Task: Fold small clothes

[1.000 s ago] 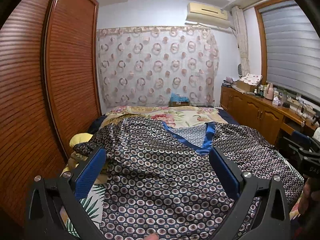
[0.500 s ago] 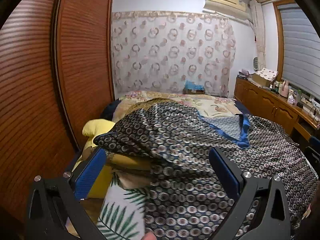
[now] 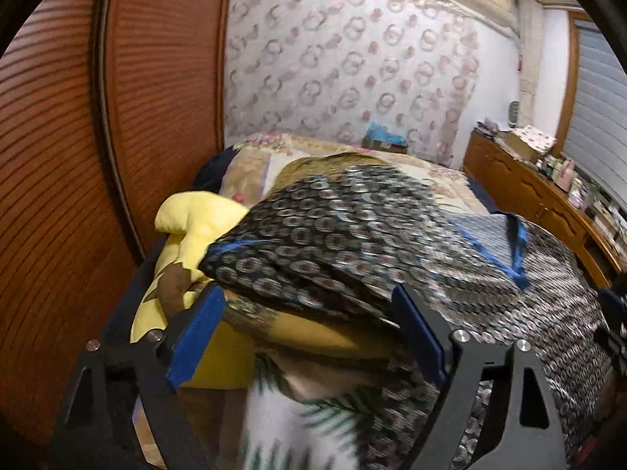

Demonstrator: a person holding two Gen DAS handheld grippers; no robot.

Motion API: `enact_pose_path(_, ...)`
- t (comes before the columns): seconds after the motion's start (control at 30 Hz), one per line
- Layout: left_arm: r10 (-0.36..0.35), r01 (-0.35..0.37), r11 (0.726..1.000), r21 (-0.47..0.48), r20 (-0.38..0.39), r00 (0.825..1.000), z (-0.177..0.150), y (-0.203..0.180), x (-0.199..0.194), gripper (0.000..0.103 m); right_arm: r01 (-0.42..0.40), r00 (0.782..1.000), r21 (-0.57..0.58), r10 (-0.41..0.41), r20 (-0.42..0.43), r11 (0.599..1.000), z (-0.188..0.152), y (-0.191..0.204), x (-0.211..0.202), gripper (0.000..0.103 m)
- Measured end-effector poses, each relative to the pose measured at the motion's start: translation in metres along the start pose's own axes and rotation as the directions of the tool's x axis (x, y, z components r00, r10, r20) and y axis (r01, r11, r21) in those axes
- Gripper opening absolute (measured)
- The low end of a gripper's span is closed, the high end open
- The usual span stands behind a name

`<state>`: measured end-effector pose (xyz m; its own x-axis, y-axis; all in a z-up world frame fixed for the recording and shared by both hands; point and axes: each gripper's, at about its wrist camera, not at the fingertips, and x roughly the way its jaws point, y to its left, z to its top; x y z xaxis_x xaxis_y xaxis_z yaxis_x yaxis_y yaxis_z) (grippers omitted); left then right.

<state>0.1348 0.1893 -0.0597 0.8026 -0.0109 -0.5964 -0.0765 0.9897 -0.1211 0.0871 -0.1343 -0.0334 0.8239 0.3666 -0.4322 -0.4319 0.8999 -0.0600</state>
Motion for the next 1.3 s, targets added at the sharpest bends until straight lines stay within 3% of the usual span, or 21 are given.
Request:
enact_pose_path(0.27,-0.023,0.012,0.997,-0.081,-0.13,0.991,0.019,0.028,0.051,0.077,-0.029,0.999,-0.006,0.029,-0.028,1.0,0.014,0.002,0.021,0.091)
enact_pose_path(0.4,-0.043,0.018,0.992,-0.127,-0.193,0.98,0.025,0.035,0.072,0.061,-0.034,0.999,0.005,0.035,-0.026,0.999,0.013,0.001,0.02,0.091)
enact_pose_path(0.57,-0.026,0.002,0.996,-0.089,-0.268,0.963,0.032,0.026,0.094,0.061,-0.025,0.999,0.024,0.026,-0.023,0.999,0.007,0.0,0.026,0.091)
enact_pose_path(0.6,-0.025,0.002,0.997,-0.081,-0.278,0.96,0.031,0.027,0.095,0.056,-0.024,0.999,0.027,0.024,-0.023,0.999,0.006,0.0,0.026,0.091)
enact_pose_path(0.63,-0.024,0.005,0.998,-0.068,-0.278,0.96,0.031,0.026,0.096,0.05,-0.022,0.999,0.029,0.023,-0.022,0.999,0.005,-0.001,0.025,0.091)
enact_pose_path(0.7,-0.016,0.005,0.999,-0.041,-0.278,0.961,0.032,0.023,0.097,0.016,-0.02,1.0,0.03,0.021,-0.018,0.999,0.004,-0.001,0.026,0.091)
enact_pose_path(0.77,-0.014,0.01,1.0,-0.013,-0.27,0.963,0.033,0.019,0.094,0.006,-0.021,1.0,0.033,0.021,-0.018,0.999,0.003,-0.001,0.026,0.091)
enact_pose_path(0.87,0.002,0.011,0.998,0.063,-0.204,0.979,0.041,0.005,0.078,0.004,-0.021,1.0,0.037,0.022,-0.019,0.999,0.001,-0.002,0.024,0.091)
enact_pose_path(1.03,-0.042,0.057,0.989,0.136,-0.105,0.994,0.066,-0.028,0.046,0.004,-0.015,1.0,0.047,0.016,-0.02,0.999,0.0,-0.005,0.021,0.091)
enact_pose_path(1.17,-0.139,0.146,0.964,0.222,-0.044,0.989,0.08,-0.072,0.012,0.004,-0.004,1.0,0.058,0.006,-0.022,0.998,0.001,-0.01,0.02,0.091)
enact_pose_path(1.3,-0.217,0.218,0.93,0.295,-0.037,0.975,0.08,-0.112,-0.007,0.005,0.01,1.0,0.078,-0.009,-0.021,0.997,0.0,-0.018,0.018,0.091)
